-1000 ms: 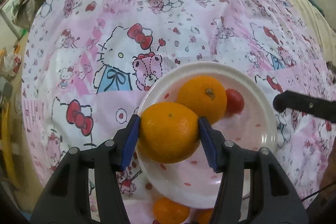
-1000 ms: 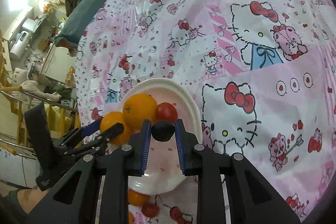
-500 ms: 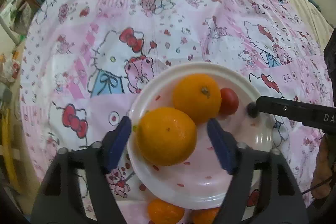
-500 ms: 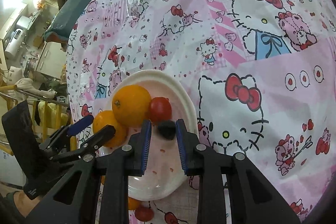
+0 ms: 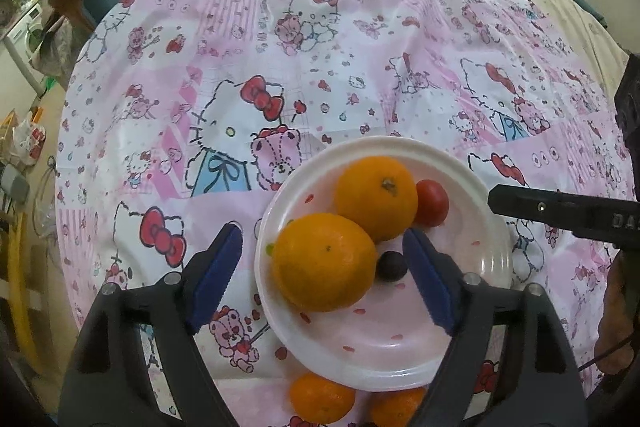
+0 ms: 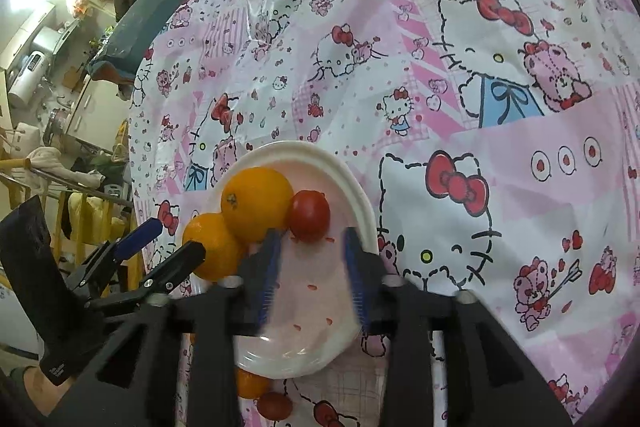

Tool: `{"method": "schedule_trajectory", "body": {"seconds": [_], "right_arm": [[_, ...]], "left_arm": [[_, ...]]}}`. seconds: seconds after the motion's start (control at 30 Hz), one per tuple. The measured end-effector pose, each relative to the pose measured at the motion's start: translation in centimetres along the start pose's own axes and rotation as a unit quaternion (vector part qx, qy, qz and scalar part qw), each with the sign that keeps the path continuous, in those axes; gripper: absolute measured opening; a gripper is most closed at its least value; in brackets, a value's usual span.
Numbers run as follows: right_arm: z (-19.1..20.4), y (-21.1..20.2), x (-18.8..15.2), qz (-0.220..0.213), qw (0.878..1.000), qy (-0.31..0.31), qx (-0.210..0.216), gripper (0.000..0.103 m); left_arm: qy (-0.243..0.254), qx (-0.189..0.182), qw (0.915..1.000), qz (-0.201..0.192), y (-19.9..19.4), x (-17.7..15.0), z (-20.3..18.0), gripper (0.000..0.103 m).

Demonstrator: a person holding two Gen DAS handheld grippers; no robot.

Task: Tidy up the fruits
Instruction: 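Withdraw both open grippers back from the plate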

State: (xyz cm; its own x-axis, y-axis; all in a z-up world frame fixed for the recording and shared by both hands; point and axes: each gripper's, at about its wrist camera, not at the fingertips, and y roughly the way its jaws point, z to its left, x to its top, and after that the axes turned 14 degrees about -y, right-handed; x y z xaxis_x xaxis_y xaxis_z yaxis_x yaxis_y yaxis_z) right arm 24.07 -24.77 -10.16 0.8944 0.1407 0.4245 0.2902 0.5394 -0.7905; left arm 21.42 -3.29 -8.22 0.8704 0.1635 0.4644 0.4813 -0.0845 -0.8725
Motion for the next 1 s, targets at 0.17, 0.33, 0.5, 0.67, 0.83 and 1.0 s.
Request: {"method": "schedule_trajectory", "body": {"seconds": [0.17,0.33,0.5,0.67,0.83,1.0], "right_arm": [[0.9,-1.3,-0.3,-0.02,1.0,-0.008,-0.004,0.067],[1.6,-2.6,-0.9,-0.032,0.999,-0.005,-0.002,0.067],[2.8,-4.3,-1.7,-0.044,0.999,-0.011,-0.001,0.069],[4.0,-6.0,-2.9,-0.056,0.998,-0.019,0.001,0.073],[4.7,-7.1,-4.7,-0.06,0.998,-0.017,0.001,0.074],[5.0,-8.1,-6.7,-0.064,0.998,-0.007,0.001,0.078]], "left_arm": [[-0.011,-0.006,0.9999,-0.004,-0.6,-0.3,0.5,0.08],[-0.026,-0.008,0.9995,-0.016,-1.9,-0.5,1.2,0.08],[-0.032,-0.006,0.9992,-0.023,-3.1,-1.0,1.8,0.08],[-0.04,-0.003,0.9989,-0.027,-4.3,-1.5,2.6,0.08],[-0.035,0.006,0.9988,-0.033,-5.5,-2.4,2.9,0.08],[-0.043,0.002,0.9986,-0.032,-6.6,-3.5,3.4,0.08]]}}
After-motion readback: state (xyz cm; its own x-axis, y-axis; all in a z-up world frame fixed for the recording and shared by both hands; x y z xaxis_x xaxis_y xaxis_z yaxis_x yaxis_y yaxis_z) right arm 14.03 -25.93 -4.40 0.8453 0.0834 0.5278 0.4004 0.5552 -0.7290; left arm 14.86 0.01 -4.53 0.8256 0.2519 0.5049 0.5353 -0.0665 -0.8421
